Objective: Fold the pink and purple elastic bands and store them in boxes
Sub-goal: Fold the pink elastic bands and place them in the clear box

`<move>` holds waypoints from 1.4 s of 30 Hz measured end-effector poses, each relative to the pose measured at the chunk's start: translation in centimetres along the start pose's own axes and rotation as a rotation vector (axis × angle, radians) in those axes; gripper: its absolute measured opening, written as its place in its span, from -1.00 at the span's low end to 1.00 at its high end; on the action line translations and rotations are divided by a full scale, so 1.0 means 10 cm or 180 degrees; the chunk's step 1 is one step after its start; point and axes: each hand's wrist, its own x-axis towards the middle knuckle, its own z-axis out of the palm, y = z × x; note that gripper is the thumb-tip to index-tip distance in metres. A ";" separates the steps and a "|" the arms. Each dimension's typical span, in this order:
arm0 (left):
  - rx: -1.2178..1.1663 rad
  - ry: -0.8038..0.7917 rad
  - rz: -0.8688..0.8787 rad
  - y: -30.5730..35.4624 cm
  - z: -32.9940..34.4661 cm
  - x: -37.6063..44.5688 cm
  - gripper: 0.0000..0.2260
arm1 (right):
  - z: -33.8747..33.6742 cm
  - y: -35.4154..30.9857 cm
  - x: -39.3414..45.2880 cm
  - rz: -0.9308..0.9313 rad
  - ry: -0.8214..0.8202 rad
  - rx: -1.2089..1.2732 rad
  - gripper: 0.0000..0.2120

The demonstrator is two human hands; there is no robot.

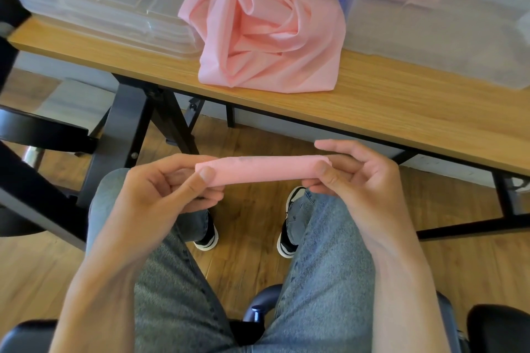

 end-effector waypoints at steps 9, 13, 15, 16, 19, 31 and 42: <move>-0.0041 -0.0197 0.0000 -0.02 -0.01 -0.01 -0.68 | -0.02 0.03 0.01 -0.0219 0.0065 -0.0099 -0.65; 0.0170 -0.0129 0.0095 -0.03 0.00 0.00 -0.71 | -0.02 0.02 0.02 -0.0360 -0.0057 0.0002 -0.58; 0.0296 -0.0085 0.0220 -0.02 -0.02 0.00 -0.69 | -0.02 0.02 0.02 -0.0308 -0.0135 0.0017 -0.55; 0.0300 -0.0063 0.0260 -0.02 -0.03 0.00 -0.67 | -0.03 0.03 0.02 -0.0273 -0.0182 0.0010 -0.53; 0.0355 -0.0054 0.0320 -0.05 -0.05 0.01 -0.64 | -0.04 0.05 0.01 -0.0289 -0.0308 -0.0185 -0.53; 0.2087 -0.0041 0.0843 -0.10 0.00 0.03 -0.61 | -0.05 0.13 0.03 -0.1134 -0.0064 -0.1672 -0.72; 0.1223 -0.0405 0.0826 -0.03 0.00 0.01 -0.67 | -0.09 0.11 0.02 -0.0740 -0.0254 -0.0973 -0.73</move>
